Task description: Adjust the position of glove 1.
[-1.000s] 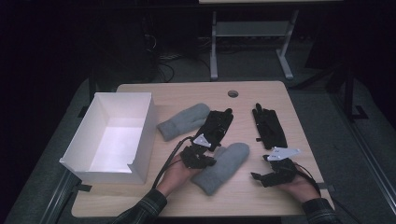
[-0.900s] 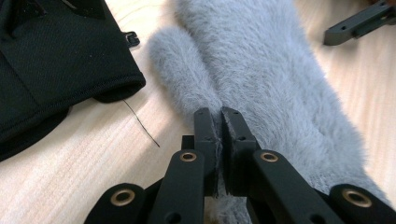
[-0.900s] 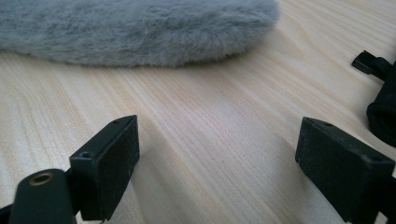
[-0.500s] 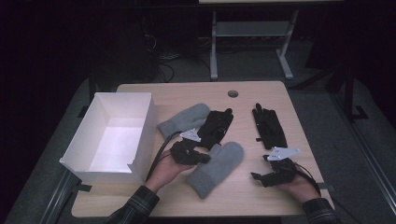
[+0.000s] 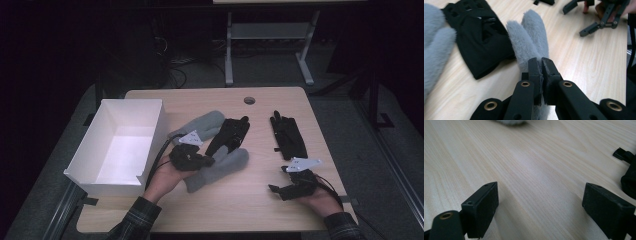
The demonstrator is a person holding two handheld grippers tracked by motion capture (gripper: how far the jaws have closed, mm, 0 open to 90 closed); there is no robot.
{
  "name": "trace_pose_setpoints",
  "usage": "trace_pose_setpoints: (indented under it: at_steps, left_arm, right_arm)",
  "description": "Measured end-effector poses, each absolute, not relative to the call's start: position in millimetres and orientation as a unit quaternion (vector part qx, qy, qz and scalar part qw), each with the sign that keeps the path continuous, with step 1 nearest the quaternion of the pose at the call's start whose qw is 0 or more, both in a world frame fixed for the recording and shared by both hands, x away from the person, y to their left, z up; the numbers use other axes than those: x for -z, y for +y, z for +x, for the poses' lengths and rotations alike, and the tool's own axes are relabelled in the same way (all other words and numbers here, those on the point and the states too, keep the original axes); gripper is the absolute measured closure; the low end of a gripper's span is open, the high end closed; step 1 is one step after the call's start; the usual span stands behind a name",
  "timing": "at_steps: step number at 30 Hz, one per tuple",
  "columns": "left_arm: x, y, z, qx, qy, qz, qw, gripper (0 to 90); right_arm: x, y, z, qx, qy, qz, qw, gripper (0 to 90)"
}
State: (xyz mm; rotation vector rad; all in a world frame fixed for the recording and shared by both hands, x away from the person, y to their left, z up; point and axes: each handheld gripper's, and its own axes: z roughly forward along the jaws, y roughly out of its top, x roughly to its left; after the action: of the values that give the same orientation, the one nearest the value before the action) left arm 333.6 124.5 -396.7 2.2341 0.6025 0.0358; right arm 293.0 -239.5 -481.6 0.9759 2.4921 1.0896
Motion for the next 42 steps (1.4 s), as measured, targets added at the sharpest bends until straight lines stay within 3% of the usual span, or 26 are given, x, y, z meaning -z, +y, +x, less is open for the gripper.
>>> trace_pose_setpoints:
  at_steps: [24, 31, 39, 42]
  left_arm:
    - [396.5, 104.9, 313.4, 0.062, 0.187, 0.874, 0.444, 78.5]
    - [407.2, 100.1, 306.1, 0.059, 0.188, 0.882, 0.428, 87.2]
    - [424.2, 86.7, 287.2, 0.058, 0.183, 0.891, 0.411, 87.4]
    - [440.8, 77.0, 284.4, 0.044, 0.183, 0.910, 0.368, 87.6]
  right_arm:
    - [481.7, -239.4, 293.5, -0.374, 0.857, 0.332, 0.126, 13.5]
    - [481.7, -239.5, 293.6, -0.374, 0.857, 0.332, 0.126, 13.5]
    - [481.7, -239.4, 293.7, -0.374, 0.857, 0.331, 0.126, 13.5]
    - [481.7, -239.3, 294.0, -0.373, 0.857, 0.331, 0.126, 13.5]
